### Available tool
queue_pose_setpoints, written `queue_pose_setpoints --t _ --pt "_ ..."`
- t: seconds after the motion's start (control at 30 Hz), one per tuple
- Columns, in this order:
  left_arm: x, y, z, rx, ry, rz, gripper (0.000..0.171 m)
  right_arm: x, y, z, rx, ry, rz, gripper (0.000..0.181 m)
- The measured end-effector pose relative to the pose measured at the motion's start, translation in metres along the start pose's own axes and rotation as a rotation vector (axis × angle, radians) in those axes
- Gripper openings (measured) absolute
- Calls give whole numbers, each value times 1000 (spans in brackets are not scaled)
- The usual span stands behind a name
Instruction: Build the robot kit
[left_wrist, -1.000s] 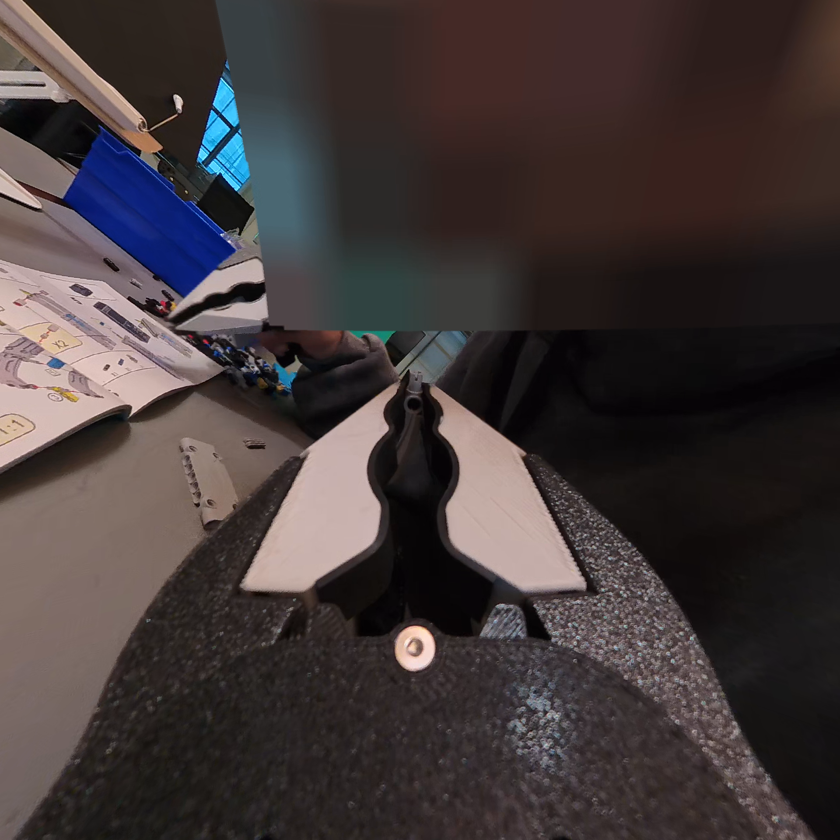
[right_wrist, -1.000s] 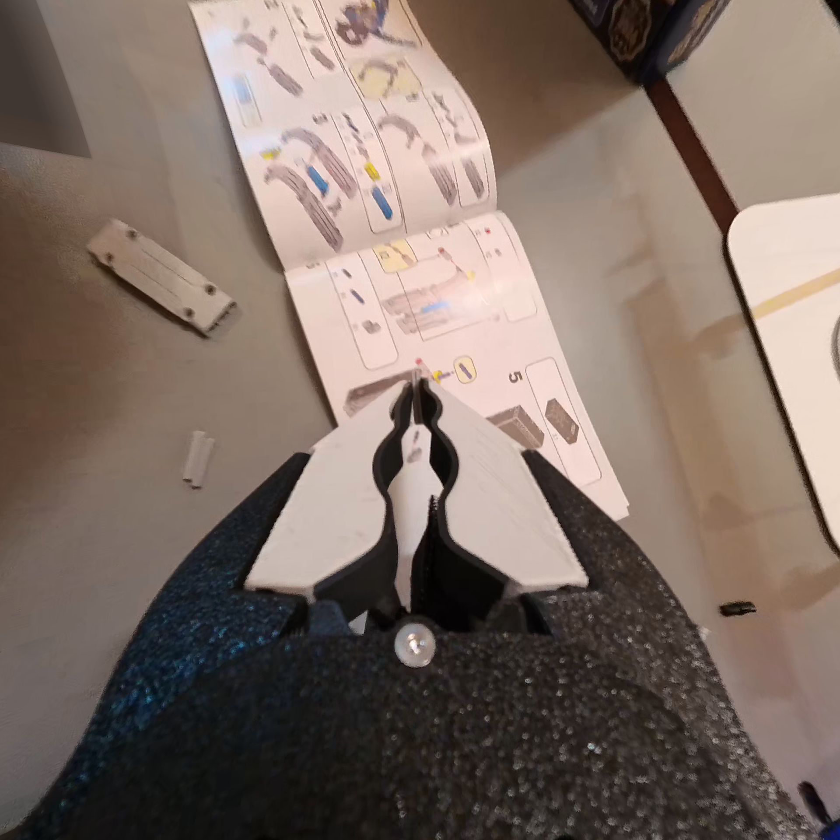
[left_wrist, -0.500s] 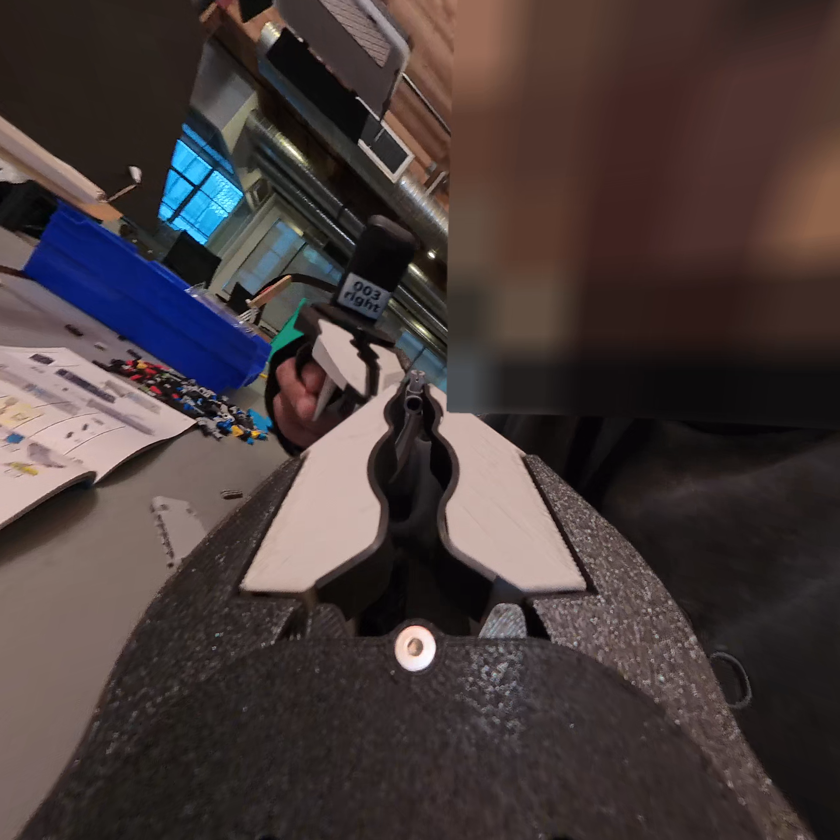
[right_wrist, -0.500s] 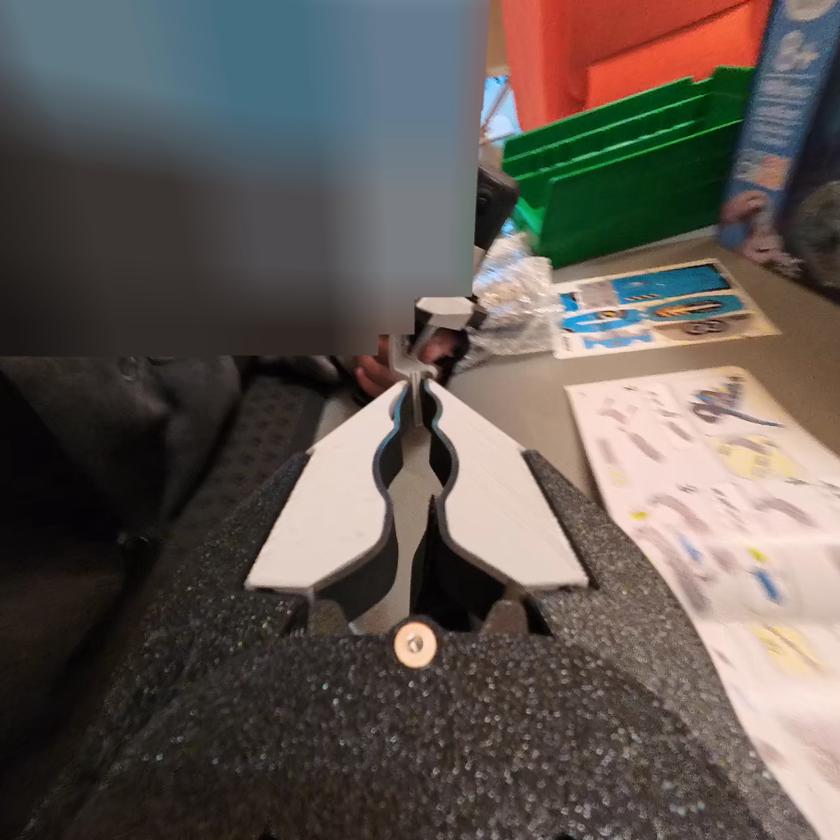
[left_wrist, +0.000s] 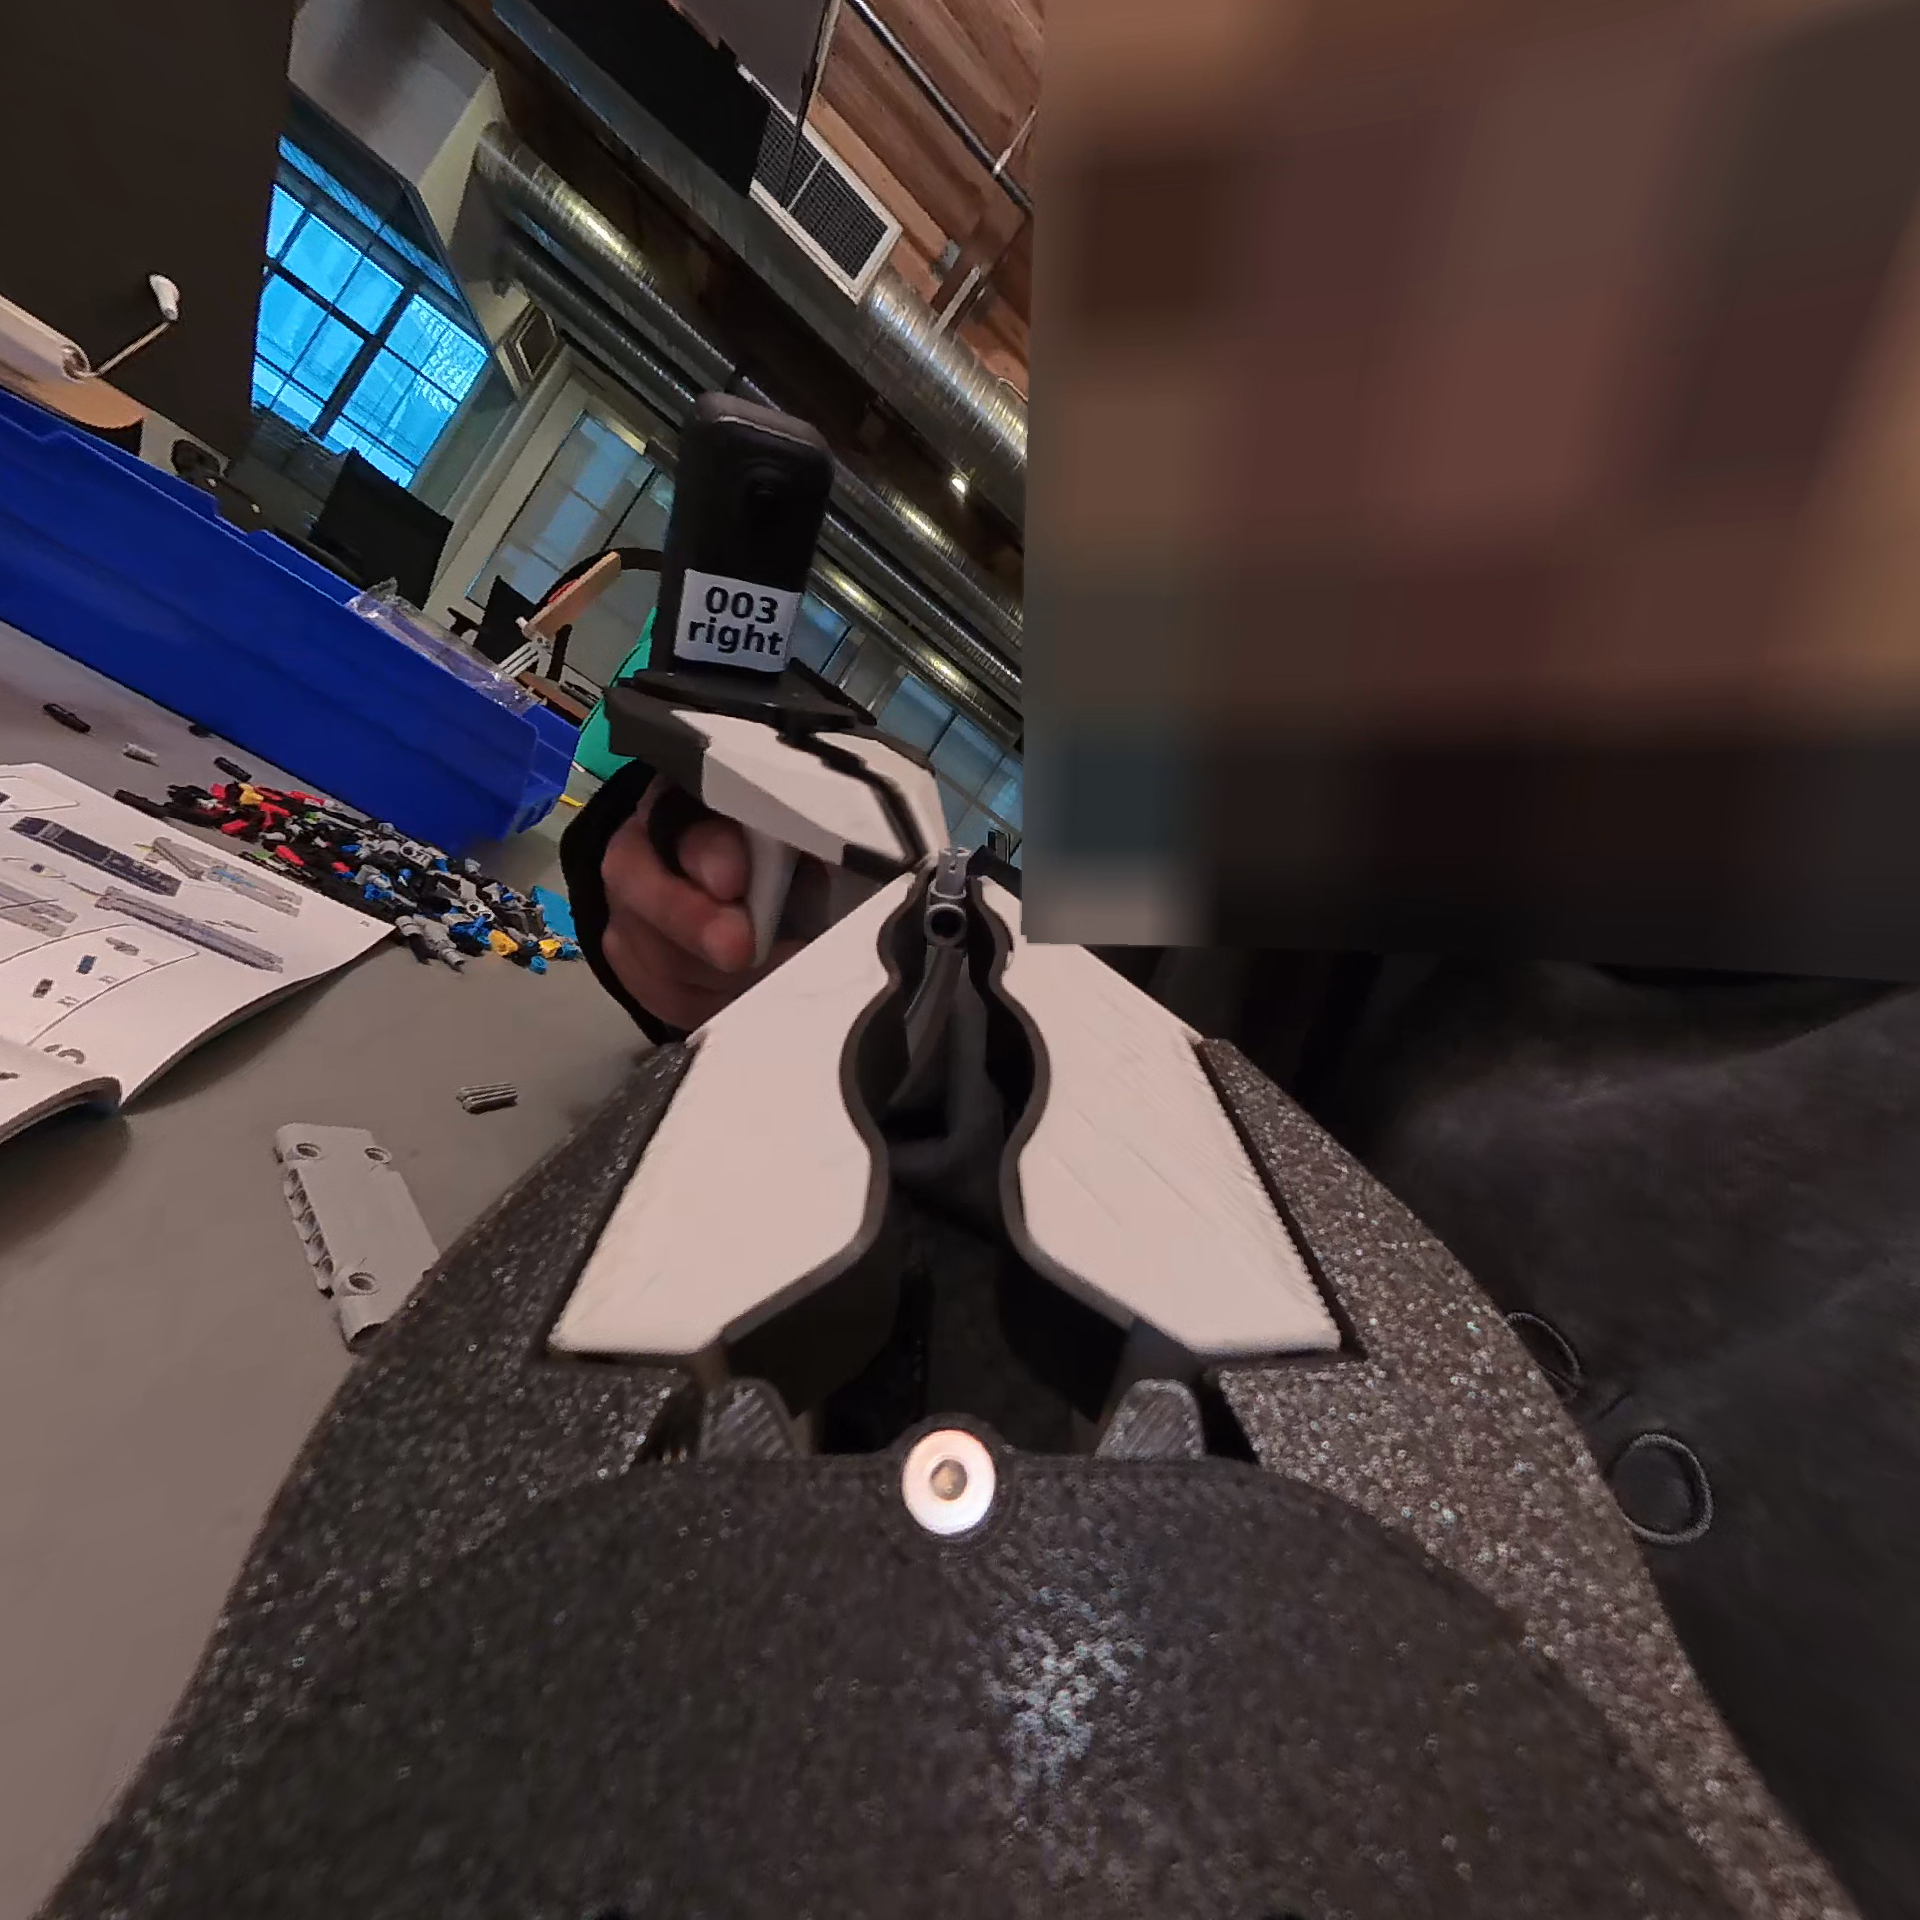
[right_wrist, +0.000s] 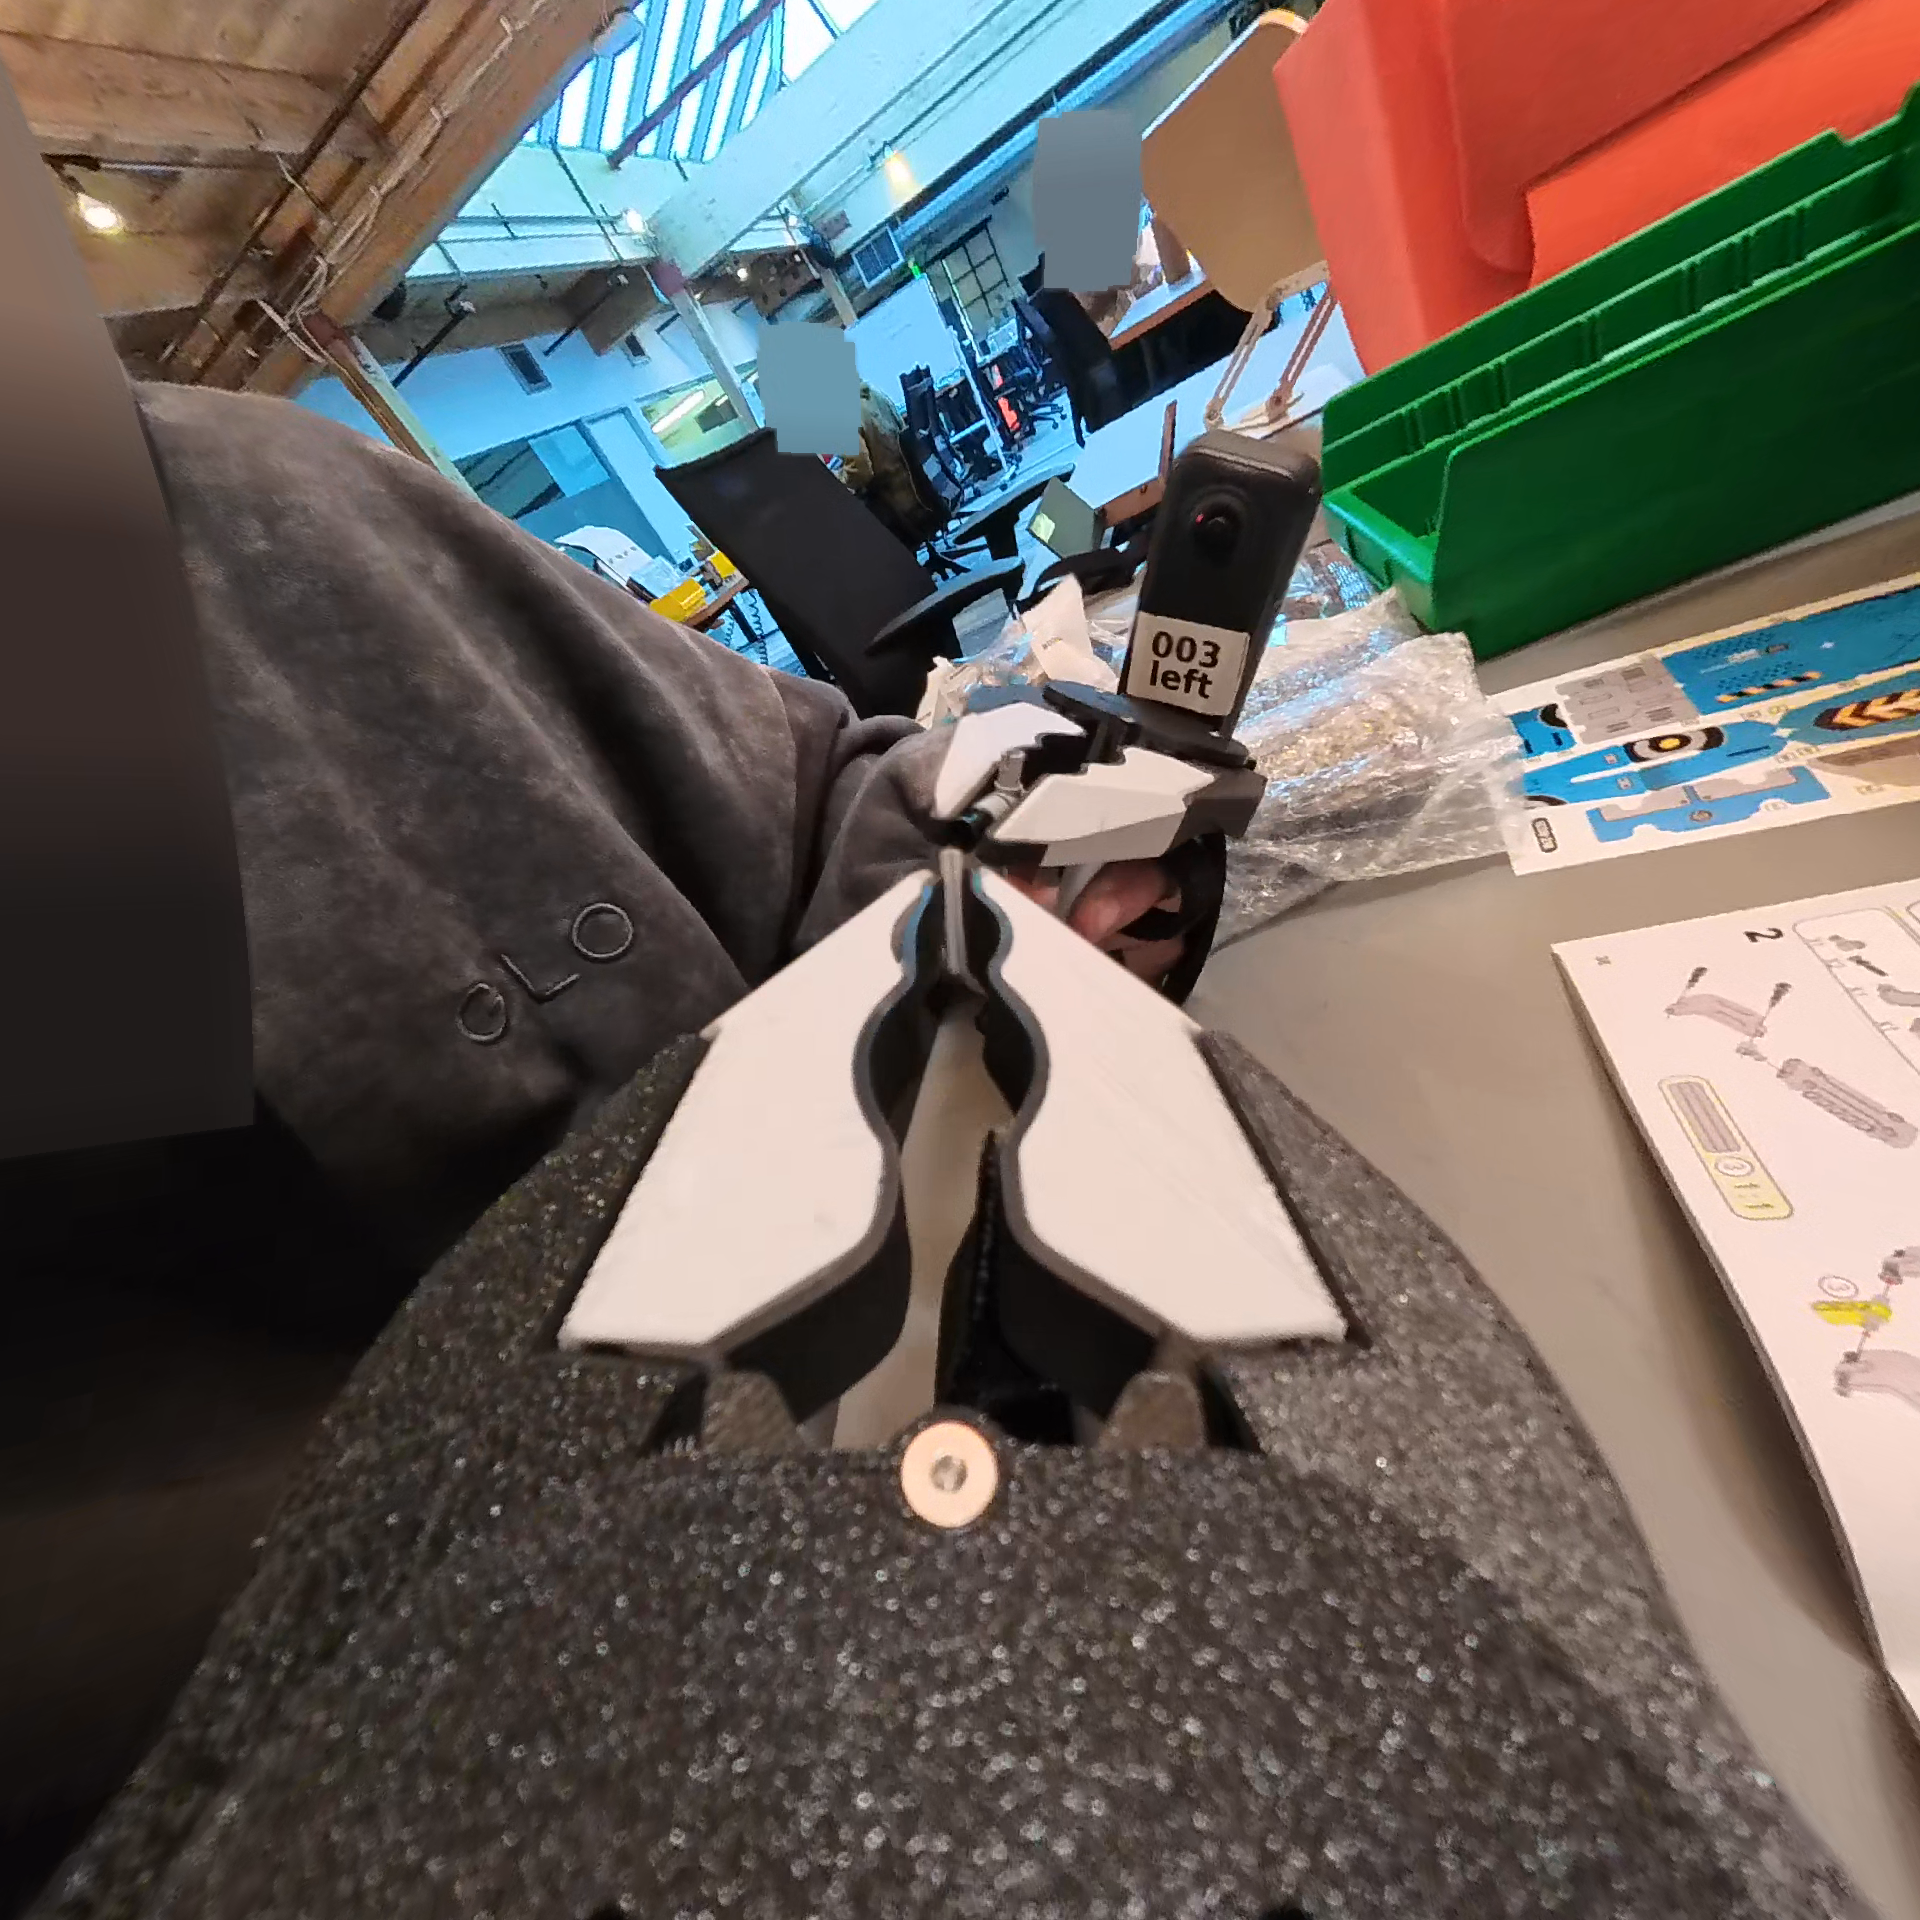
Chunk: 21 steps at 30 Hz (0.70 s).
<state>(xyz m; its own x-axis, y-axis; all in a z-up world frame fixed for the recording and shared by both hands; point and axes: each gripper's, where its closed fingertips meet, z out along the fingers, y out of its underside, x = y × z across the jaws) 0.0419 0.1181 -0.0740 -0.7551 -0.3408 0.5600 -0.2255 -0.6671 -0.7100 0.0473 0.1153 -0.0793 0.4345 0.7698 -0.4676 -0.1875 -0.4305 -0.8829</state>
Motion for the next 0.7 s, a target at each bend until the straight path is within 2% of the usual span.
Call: queue_pose_setpoints --t 0.17,0.4,0.57,0.7 --pt "-9 1 -1 -3 -43 -18 6 5 -15 1 123 14 47 2" --pt "-15 -5 -5 23 -87 -4 6 21 2 5 -2 159 -57 2" --pt "-20 -1 -6 -2 -118 -2 5 25 15 12 -65 175 -75 2" --pt "-19 -1 -6 -7 -118 12 5 24 14 12 -64 186 -87 2"
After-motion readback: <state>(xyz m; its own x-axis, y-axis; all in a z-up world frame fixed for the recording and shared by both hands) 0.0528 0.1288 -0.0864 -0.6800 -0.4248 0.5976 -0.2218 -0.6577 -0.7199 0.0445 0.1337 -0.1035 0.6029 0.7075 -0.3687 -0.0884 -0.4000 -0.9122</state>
